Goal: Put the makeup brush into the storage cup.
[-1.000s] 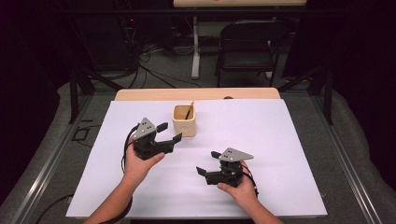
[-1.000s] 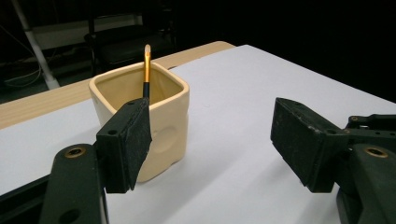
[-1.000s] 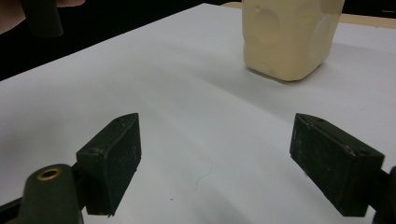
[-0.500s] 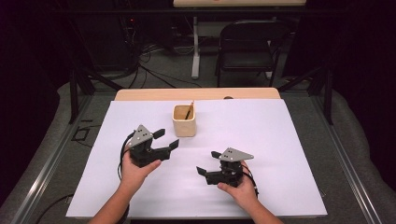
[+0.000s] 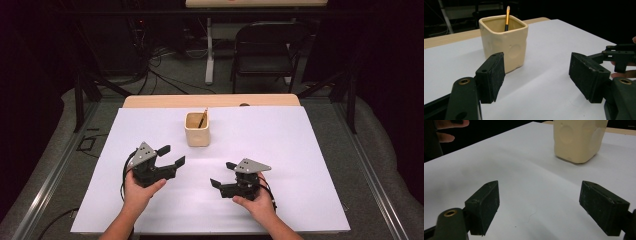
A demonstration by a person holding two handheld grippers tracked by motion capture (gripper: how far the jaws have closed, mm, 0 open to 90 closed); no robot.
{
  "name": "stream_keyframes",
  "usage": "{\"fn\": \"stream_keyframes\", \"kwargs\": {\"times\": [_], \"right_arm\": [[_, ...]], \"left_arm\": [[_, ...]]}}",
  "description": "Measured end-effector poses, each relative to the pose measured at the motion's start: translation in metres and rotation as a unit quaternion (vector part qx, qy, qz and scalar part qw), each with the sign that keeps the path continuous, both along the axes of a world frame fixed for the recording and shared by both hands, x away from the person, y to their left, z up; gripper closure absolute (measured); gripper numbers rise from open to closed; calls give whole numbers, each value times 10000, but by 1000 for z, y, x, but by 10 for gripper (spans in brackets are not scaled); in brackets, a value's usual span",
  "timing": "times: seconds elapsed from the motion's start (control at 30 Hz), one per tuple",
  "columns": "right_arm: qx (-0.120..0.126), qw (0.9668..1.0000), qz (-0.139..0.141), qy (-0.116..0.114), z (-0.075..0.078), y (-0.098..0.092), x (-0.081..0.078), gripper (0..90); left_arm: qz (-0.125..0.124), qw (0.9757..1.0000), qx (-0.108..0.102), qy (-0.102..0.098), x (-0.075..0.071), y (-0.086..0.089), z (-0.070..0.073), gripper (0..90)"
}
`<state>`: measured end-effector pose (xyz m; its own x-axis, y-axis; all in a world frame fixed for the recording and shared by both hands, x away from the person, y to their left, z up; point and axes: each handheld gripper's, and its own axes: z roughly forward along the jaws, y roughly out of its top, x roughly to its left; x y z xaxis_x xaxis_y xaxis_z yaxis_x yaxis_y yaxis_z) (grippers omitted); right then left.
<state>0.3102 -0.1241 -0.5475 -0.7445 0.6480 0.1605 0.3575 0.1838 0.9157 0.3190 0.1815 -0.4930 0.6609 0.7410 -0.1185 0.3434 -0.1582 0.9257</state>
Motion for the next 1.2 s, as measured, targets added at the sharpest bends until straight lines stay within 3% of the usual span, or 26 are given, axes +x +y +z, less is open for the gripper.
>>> {"fn": "stream_keyframes", "kwargs": {"times": [0.33, 0.57, 0.9, 1.2], "right_arm": [[-5, 10000, 0, -12, 0, 1, 0, 162], [-8, 10000, -1, -7, 0, 1, 0, 162], [-21, 10000, -1, -17, 0, 1, 0, 162], [-39, 10000, -7, -29, 1, 0, 0, 162]], "left_arm": [[59, 10000, 66, 3, -10, 7, -9, 291], [118, 9999, -71, 49, -15, 11, -16, 290], [164, 9998, -58, 91, -21, 15, -25, 291], [116, 9999, 54, 16, -29, 15, -29, 291]]}}
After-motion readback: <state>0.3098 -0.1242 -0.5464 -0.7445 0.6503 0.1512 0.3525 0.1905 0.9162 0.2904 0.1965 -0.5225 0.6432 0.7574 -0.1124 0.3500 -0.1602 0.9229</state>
